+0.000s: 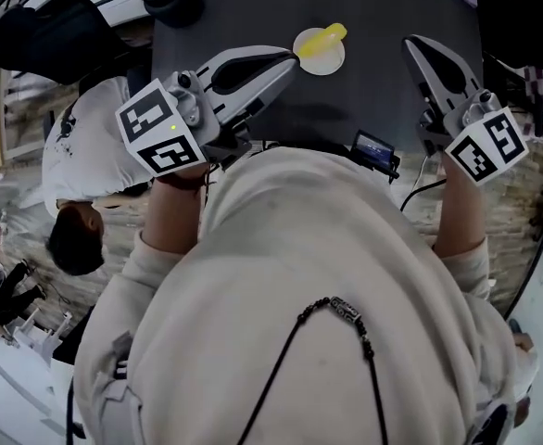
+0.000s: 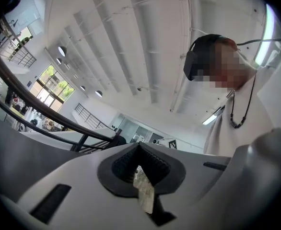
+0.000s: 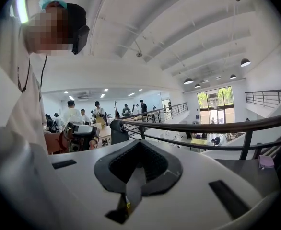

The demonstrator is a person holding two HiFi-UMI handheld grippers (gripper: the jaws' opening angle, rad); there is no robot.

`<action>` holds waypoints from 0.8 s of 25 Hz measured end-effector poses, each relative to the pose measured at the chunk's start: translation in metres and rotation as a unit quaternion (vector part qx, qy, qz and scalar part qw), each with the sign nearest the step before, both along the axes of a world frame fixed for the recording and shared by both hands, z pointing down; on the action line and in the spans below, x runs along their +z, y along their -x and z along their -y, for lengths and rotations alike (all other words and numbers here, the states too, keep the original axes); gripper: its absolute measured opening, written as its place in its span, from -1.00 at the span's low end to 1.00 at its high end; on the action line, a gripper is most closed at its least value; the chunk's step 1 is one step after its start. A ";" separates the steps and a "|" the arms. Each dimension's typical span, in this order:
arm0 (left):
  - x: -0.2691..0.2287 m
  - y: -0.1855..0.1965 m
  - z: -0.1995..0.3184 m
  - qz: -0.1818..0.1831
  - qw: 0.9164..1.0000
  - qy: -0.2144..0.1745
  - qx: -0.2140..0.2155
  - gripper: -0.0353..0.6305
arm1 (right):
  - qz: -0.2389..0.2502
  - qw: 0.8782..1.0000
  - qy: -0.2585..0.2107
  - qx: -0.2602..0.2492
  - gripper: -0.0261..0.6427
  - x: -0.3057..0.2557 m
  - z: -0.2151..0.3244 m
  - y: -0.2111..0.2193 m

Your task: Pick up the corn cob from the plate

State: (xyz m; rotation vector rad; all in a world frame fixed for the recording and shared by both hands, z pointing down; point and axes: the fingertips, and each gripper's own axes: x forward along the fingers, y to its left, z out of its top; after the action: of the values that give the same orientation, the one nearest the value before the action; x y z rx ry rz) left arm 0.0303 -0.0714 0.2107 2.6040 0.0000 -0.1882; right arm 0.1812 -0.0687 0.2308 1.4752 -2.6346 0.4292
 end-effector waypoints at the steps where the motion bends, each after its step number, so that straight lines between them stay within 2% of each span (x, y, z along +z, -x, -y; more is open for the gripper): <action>1: 0.001 0.000 0.002 0.003 1.000 -0.001 -0.008 -0.88 | -0.001 1.000 0.003 -0.006 -0.88 0.003 0.004 -0.002; 5: 0.010 0.011 0.008 0.012 0.999 0.012 -0.038 -0.88 | 0.000 1.000 0.016 -0.024 -0.88 0.024 0.021 -0.002; 8: 0.019 0.020 0.013 0.019 0.998 0.026 -0.055 -0.88 | -0.023 0.998 0.027 -0.042 -0.88 0.040 0.032 0.003; 10: 0.019 0.024 0.015 0.014 0.997 0.023 -0.070 -0.88 | -0.031 0.998 0.031 -0.051 -0.88 0.045 0.036 0.003; 14: 0.012 0.034 0.019 -0.006 0.994 0.012 -0.111 -0.88 | -0.012 0.997 0.039 -0.061 -0.88 0.053 0.041 0.003; 20: 0.023 0.039 0.018 0.026 0.991 0.000 -0.132 -0.88 | -0.042 0.995 0.032 -0.090 -0.88 0.070 0.055 0.000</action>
State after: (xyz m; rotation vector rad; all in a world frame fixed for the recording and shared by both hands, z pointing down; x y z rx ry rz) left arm -0.0082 -0.0893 0.2334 2.6003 -0.3645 -0.2149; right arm 0.1809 -0.1236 0.3003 1.1971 -2.6310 0.4216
